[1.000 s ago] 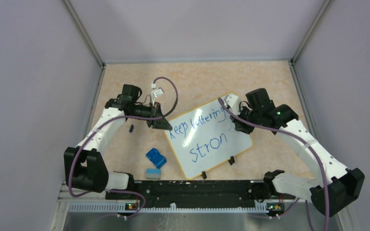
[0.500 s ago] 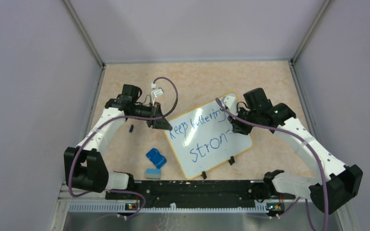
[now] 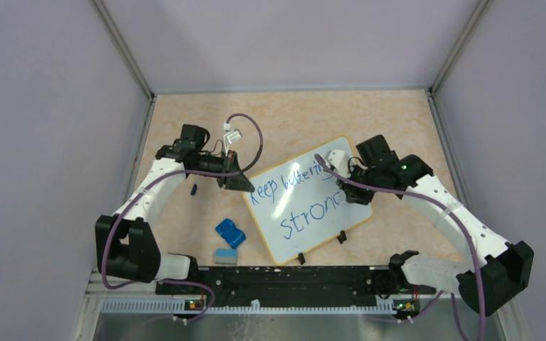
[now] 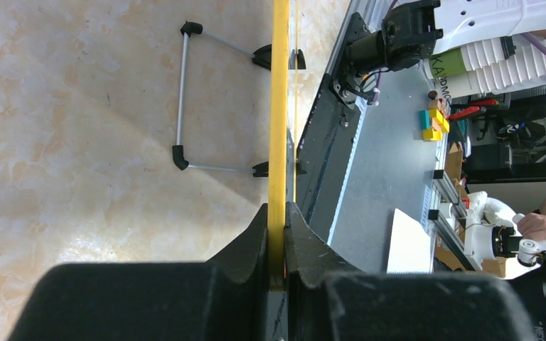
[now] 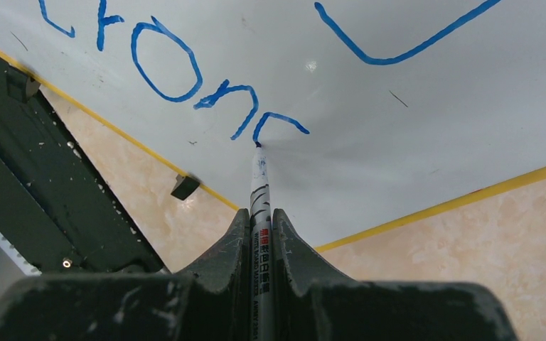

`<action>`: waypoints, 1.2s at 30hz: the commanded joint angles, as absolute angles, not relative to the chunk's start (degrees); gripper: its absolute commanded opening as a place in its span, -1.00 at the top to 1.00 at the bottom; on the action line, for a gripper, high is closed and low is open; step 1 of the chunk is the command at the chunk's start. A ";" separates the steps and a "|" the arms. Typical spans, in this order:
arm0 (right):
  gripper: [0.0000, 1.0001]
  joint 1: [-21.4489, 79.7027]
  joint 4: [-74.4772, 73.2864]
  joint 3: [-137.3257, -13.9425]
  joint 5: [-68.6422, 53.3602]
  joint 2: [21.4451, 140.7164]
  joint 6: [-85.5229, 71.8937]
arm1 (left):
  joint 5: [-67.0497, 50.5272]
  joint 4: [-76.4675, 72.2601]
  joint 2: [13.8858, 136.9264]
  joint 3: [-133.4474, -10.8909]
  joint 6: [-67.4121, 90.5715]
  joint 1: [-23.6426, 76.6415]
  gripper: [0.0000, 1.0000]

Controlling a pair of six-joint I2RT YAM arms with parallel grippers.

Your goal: Write a sentence on the whiteboard

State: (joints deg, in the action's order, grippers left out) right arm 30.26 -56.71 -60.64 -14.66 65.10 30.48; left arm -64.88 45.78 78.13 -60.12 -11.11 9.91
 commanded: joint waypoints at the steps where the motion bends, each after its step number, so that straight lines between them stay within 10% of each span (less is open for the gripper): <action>1: 1.00 30.63 -54.68 -60.66 -10.27 63.86 31.18 | -59.85 44.38 79.62 -59.33 -14.94 10.90 1.00; 36: 1.00 28.74 -53.74 -63.70 -9.61 63.84 30.41 | -59.78 44.25 79.53 -59.06 -14.99 10.99 1.00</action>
State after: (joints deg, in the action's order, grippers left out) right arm 29.32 -53.67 -63.86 -10.11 64.62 28.86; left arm -64.90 45.67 78.19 -60.12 -11.07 9.91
